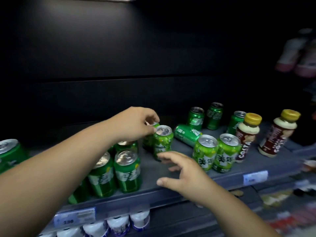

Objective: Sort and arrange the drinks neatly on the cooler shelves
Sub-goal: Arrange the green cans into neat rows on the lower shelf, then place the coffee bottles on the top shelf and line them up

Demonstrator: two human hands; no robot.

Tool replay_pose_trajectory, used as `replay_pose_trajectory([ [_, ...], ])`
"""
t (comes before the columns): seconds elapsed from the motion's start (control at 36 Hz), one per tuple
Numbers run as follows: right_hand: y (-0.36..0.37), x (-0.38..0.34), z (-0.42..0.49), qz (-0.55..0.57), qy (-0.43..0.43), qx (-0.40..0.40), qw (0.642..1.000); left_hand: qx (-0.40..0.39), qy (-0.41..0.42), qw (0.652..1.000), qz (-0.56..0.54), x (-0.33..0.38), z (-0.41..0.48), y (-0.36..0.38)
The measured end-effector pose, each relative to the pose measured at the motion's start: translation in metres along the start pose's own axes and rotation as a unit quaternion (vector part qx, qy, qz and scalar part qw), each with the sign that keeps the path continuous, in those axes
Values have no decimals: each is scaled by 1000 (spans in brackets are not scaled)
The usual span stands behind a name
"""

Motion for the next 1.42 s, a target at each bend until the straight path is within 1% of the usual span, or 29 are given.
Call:
replay_pose_trajectory([
  [0.11, -44, 12, -28, 2, -19, 71, 997, -10, 32, 999, -4, 49, 3, 25],
  [0.19, -74, 29, -47, 16, -7, 113, 993, -2, 42, 999, -3, 75, 3, 53],
  [0.28, -102, 53, -66, 33, 19, 136, 990, -20, 1, 999, -50, 86, 5, 90],
  [0.39, -135, 89, -85, 50, 73, 147, 985, -12, -56, 992, -109, 98, 6, 133],
  [0.53, -164, 127, -92, 88, 131, 164, 974, 94, -99, 984, -116, 113, 5, 159],
  [0.67, -184, 143, -86, 100, 137, 177, 970, 128, -129, 977, -113, 121, 3, 164],
  [0.75, -193, 146, -84, 112, 137, 168, 970, 163, -116, 976, -85, 133, 7, 163],
  [0.83, -202, 149, -84, 107, 139, 163, 971, 195, -72, 977, -40, 156, 18, 155],
  [0.89, -207, 150, -86, 102, 144, 167, 970, 188, -52, 981, -18, 173, 28, 151],
  [0.97, -216, 151, -90, 92, 155, 189, 965, 148, -31, 989, -5, 193, 49, 150],
  [1.14, -241, 160, -100, 77, 187, 237, 950, 85, -27, 995, -44, 214, 88, 160],
  [1.31, -262, 174, -101, 65, 198, 255, 944, 85, -36, 996, -8, 219, 108, 173],
  [1.42, -271, 191, -95, 56, 215, 256, 941, 84, -62, 994, 20, 223, 111, 180],
])
Point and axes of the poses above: each hand's wrist, its own z-axis towards the middle knuckle, its own y-axis out of the palm, x = y × z, the point moved 1 cm from there along z, towards the middle knuckle, and after that the axes turned 3 degrees about -z, right-handed, at the moved point
